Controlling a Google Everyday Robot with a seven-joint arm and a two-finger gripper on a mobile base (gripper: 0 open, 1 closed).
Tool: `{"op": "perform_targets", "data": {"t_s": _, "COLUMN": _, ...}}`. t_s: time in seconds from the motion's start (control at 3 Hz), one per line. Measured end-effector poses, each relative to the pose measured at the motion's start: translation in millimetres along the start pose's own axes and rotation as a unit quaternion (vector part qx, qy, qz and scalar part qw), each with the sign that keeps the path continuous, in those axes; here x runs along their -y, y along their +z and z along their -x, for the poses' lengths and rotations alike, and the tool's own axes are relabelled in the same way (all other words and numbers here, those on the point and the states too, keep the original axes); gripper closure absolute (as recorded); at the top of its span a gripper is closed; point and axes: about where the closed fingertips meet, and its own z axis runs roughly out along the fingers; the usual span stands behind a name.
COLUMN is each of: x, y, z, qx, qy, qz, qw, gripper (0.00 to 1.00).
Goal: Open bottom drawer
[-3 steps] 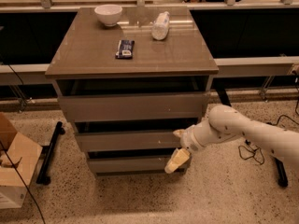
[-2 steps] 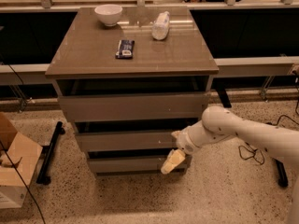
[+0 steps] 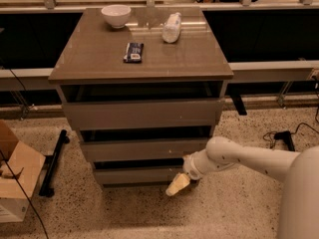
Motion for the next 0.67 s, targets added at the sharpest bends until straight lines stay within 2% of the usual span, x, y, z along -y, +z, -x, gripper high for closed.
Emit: {"op": "perform_targets", "data": {"t_s": 0.67, "x": 22.1, "y": 59.0, "z": -36.4, "qx": 0.015, "qy": 0.052, "qz": -0.008, "qw": 0.9985, "gripper": 0.0}}
